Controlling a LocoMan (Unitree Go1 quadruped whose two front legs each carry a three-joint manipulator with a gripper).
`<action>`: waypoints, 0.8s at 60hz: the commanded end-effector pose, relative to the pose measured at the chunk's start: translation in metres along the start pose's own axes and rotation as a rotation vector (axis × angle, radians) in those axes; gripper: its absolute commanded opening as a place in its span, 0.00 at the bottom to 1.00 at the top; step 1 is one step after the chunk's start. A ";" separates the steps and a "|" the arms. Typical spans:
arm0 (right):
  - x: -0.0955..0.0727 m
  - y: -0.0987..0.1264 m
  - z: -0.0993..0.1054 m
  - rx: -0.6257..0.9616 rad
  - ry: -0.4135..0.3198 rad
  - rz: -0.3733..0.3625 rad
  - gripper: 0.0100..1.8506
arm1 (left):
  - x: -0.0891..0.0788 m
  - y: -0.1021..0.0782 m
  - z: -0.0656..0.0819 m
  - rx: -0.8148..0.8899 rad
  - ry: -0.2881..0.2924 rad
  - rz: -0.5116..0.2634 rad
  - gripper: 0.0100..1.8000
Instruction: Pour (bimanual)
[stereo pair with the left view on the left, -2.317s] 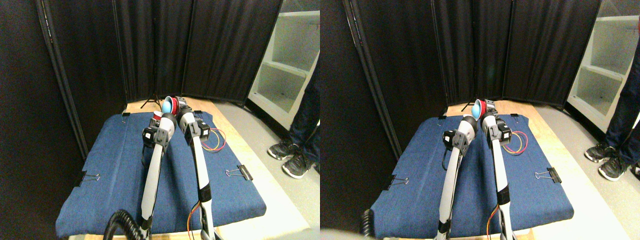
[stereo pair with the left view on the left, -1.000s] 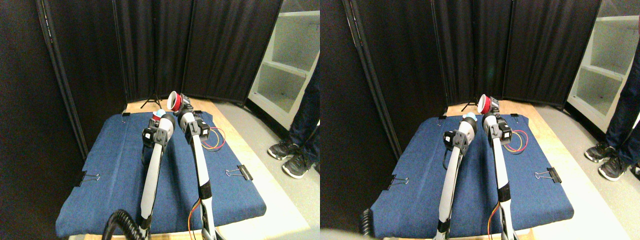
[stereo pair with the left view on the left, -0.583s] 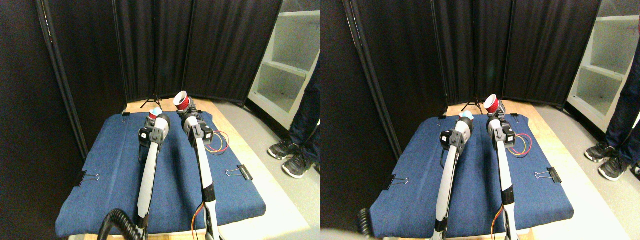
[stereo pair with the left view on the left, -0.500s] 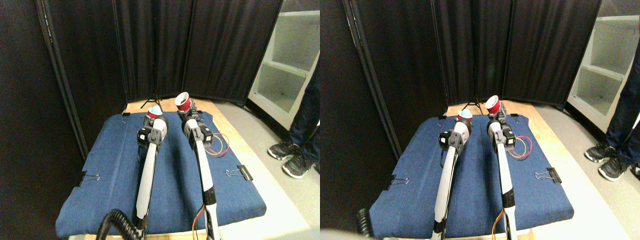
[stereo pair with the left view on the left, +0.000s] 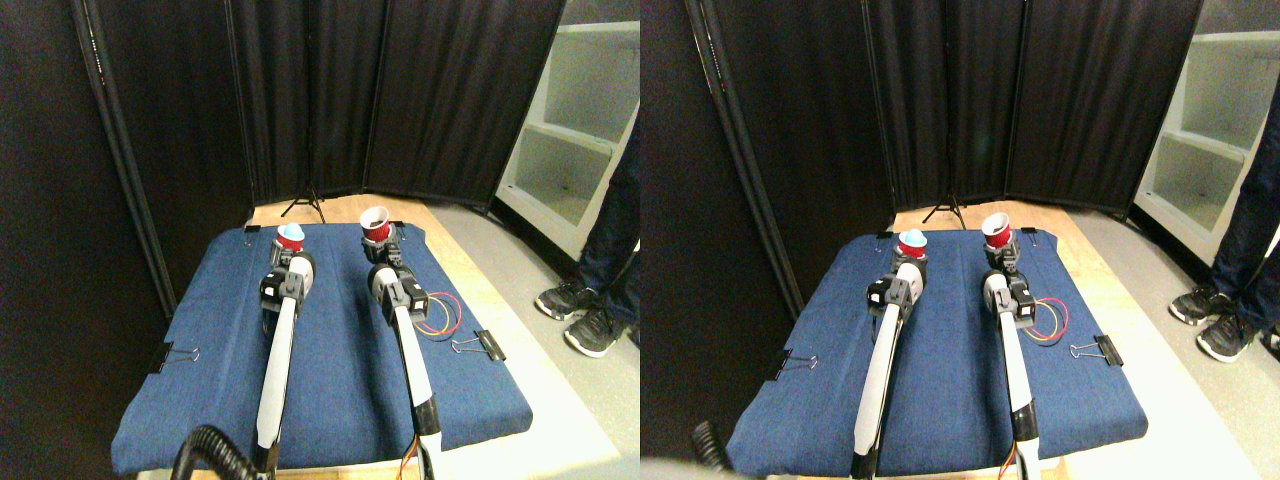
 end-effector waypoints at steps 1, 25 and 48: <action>0.003 0.001 0.002 0.002 -0.013 0.032 0.17 | 0.007 0.001 0.002 -0.008 -0.010 -0.021 0.18; 0.015 -0.027 0.000 0.046 -0.063 -0.035 0.17 | 0.040 0.028 -0.001 -0.029 -0.073 -0.004 0.18; 0.021 -0.052 -0.008 0.084 -0.088 -0.080 0.17 | 0.048 0.040 -0.006 -0.072 -0.091 0.005 0.18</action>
